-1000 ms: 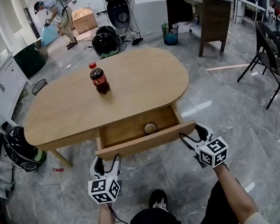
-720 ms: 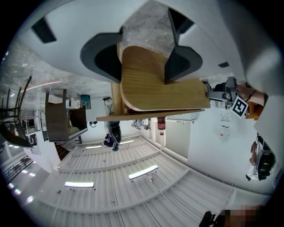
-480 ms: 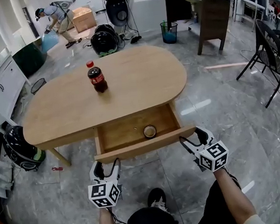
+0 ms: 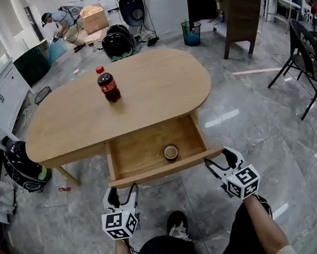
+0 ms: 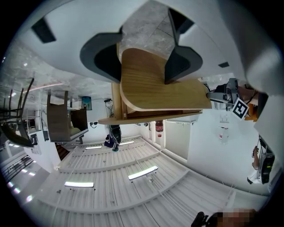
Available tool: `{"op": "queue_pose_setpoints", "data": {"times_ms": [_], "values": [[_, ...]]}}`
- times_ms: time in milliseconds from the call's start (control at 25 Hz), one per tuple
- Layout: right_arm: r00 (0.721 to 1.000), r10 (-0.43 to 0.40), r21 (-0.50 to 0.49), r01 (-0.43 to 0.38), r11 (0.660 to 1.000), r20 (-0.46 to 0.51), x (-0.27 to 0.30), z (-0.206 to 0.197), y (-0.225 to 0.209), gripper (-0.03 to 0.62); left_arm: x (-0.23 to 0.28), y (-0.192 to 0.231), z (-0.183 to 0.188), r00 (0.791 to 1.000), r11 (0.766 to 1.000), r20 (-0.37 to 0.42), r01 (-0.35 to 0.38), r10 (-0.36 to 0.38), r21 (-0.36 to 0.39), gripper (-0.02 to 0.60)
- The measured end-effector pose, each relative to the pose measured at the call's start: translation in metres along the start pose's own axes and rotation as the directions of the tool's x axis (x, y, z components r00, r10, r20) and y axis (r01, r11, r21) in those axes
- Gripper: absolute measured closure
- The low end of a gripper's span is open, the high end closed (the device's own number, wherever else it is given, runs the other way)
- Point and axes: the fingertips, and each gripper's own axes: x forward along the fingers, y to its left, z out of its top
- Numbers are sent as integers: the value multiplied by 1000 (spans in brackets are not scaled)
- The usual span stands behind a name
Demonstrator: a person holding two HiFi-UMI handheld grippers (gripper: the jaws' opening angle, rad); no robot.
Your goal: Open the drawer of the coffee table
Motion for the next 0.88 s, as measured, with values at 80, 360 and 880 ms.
{"op": "queue_pose_setpoints", "data": {"times_ms": [80,360,880], "values": [[1000,0,-2,0,1000,1,-2,-2,1,289,-1,-1,-2,1000,1000,-3,0,0,0,265],[1000,-13,-1,13,1000,13,-7,-4,3,287,-6,-3,-4,1000,1000,-4,-1,1,-3,264],[1000,-11,1,11,1000,14,-9,-8,6,287,-10,-3,-7,1000,1000,13,2,-2,-1,264]]}}
